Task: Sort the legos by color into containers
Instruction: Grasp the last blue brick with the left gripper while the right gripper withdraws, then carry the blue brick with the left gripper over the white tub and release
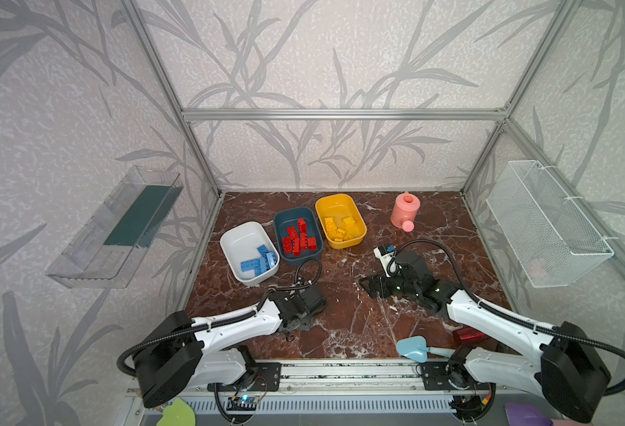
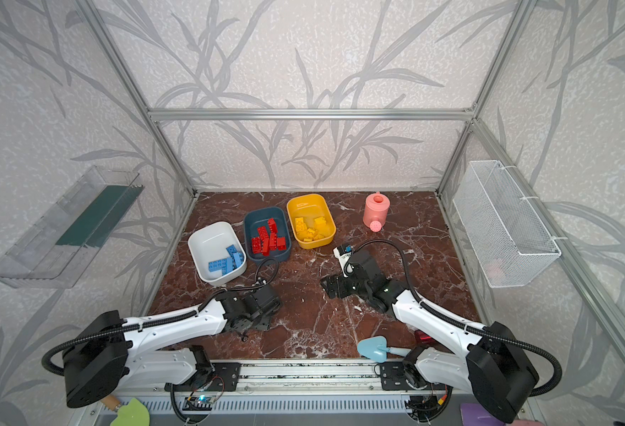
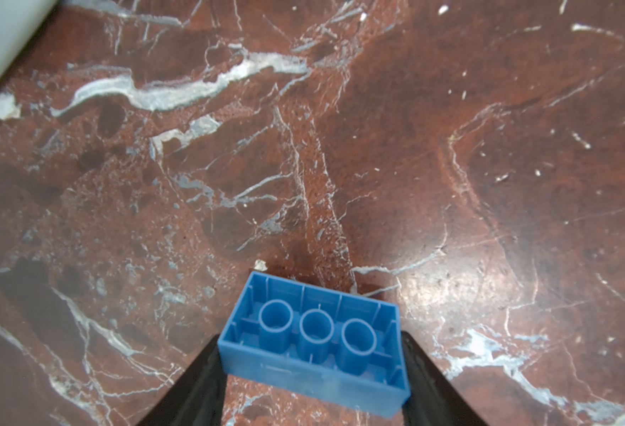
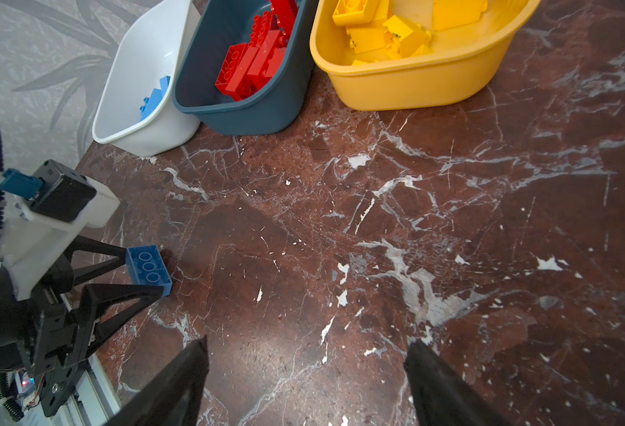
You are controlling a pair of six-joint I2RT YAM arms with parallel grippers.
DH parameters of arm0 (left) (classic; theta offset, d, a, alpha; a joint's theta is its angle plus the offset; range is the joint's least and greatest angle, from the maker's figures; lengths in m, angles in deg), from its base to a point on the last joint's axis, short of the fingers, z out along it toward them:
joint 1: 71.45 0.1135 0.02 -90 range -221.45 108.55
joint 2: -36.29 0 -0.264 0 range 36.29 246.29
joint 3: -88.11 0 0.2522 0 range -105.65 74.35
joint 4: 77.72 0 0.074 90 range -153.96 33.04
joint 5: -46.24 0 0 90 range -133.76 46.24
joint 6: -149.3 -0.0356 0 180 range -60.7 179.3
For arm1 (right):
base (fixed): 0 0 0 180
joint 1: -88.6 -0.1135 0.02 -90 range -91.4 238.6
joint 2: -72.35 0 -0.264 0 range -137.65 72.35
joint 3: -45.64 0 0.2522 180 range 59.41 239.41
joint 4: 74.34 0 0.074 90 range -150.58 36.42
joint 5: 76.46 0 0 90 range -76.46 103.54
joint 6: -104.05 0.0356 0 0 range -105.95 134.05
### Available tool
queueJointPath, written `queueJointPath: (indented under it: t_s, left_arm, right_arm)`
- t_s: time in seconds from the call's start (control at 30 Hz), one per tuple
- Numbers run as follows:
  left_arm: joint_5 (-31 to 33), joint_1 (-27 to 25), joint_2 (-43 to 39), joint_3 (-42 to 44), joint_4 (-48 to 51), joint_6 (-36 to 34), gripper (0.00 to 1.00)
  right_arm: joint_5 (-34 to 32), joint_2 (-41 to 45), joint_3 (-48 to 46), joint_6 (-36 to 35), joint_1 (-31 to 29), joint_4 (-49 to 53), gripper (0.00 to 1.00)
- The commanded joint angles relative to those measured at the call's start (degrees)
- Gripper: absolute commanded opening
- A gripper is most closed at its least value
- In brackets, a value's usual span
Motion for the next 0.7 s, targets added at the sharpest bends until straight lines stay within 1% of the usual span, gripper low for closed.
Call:
queueJointPath:
  t_s: [0.0, 0.1, 0.17, 0.23, 0.27, 0.3, 0.4, 0.47, 0.53, 0.67]
  left_arm:
    - [1.98, -0.18, -0.35, -1.29, 1.81, 0.64, 0.57]
    - [4.27, -0.1, -2.89, -3.33, 3.86, 1.04, 0.57]
    - [6.93, 0.33, -4.88, -5.68, 5.8, 0.91, 0.57]
    - [8.93, 1.69, -7.13, -7.57, 6.73, 0.13, 0.56]
    - [9.06, 3.25, -8.32, -8.5, 6.78, -0.81, 0.57]
    - [8.78, 5.19, -9.31, -9.36, 6.97, -1.75, 0.57]
    - [5.72, 14.14, -11.25, -12.64, 7.01, -5.42, 0.56]
    - [3.8, 20.33, -10.99, -15.57, 6.58, -8.17, 0.56]
    - [2.01, 25.64, -9.32, -18.35, 5.94, -10.19, 0.56]
    - [-1.51, 35.74, -2.93, -22.42, 3.51, -12.78, 0.56]
  right_arm:
    - [0.46, 0.32, -0.36, 0.08, 0.19, -1.16, 0.85]
    - [0.57, 0.57, -0.2, 0.08, 0.2, -0.9, 0.85]
    - [0.71, 0.75, -0.18, 0.08, 0.23, -0.67, 0.85]
    - [0.79, 0.89, -0.34, 0.17, 0.2, -0.89, 0.85]
    - [1.0, 0.84, -0.34, 0.25, 0.18, -0.93, 0.85]
    - [1.34, 0.82, -0.38, 0.34, 0.15, -1.11, 0.85]
    - [2.2, 0.91, -0.72, 0.56, 0.19, -1.64, 0.85]
    - [2.38, 1.0, -1.12, 0.61, 0.18, -1.87, 0.85]
    - [2.28, 0.94, -1.27, 0.88, 0.2, -2.03, 0.85]
    - [2.35, 1.44, -1.82, 1.01, 0.24, -2.31, 0.85]
